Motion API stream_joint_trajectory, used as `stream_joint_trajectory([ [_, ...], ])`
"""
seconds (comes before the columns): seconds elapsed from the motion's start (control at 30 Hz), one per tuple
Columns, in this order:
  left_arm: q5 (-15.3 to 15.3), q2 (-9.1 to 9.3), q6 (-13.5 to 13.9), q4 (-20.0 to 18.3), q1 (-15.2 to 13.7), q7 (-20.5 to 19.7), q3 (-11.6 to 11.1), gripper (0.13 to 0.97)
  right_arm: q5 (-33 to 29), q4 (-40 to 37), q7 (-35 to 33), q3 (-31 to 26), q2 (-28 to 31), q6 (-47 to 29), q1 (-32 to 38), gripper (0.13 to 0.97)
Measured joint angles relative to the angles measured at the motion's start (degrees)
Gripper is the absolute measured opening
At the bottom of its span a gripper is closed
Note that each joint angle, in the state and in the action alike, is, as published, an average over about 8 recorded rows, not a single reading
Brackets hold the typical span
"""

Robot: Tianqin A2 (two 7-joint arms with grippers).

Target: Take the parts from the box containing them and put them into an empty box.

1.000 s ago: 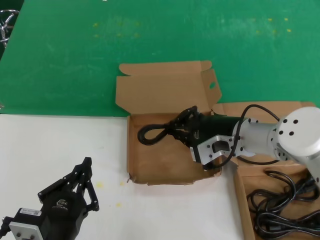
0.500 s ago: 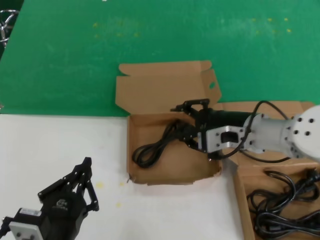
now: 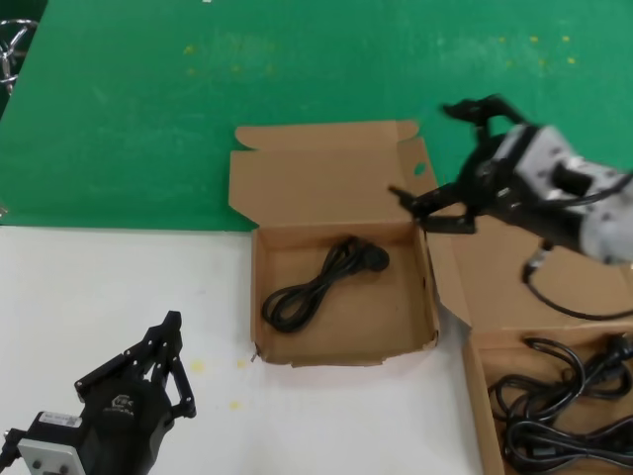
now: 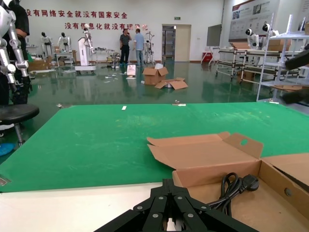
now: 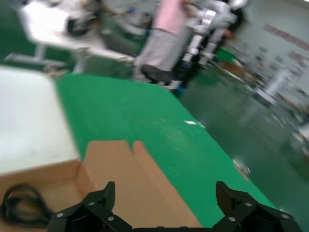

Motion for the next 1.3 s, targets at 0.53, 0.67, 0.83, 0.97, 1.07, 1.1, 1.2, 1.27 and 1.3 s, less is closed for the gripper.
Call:
stream_joint_trajectory([
  [0.53,0.0,0.00,0.0,0.0,0.0,0.0,0.0,0.132,6.4,16.6,27.1,12.6,-0.5,9.8,-19.3,0.862],
  [0.67,0.0,0.00,0.0,0.0,0.0,0.0,0.0,0.132,8.7,16.7,28.5,12.7,-0.3,13.0,-21.5,0.907],
  [0.83,0.0,0.00,0.0,0.0,0.0,0.0,0.0,0.132,9.3,16.7,28.9,12.7,-0.2,13.9,-22.1,0.942],
  [0.97,0.0,0.00,0.0,0.0,0.0,0.0,0.0,0.132,9.3,16.7,28.9,12.7,-0.2,13.9,-22.1,0.962],
  [1.07,0.0,0.00,0.0,0.0,0.0,0.0,0.0,0.132,9.3,16.7,28.9,12.7,-0.2,13.9,-22.1,0.963],
  [1.1,0.0,0.00,0.0,0.0,0.0,0.0,0.0,0.136,9.4,16.7,28.9,12.6,-0.2,14.0,-22.1,0.964],
  [1.2,0.0,0.00,0.0,0.0,0.0,0.0,0.0,0.147,9.8,16.7,28.6,12.4,-0.1,14.4,-22.5,0.965],
  [1.27,0.0,-0.01,0.0,0.0,0.1,0.0,0.0,0.154,10.3,16.7,28.2,12.2,0.1,14.9,-22.9,0.966],
  [1.3,0.0,-0.01,0.0,0.0,0.1,0.0,0.0,0.157,10.7,16.7,28.0,12.0,0.2,15.3,-23.2,0.966],
])
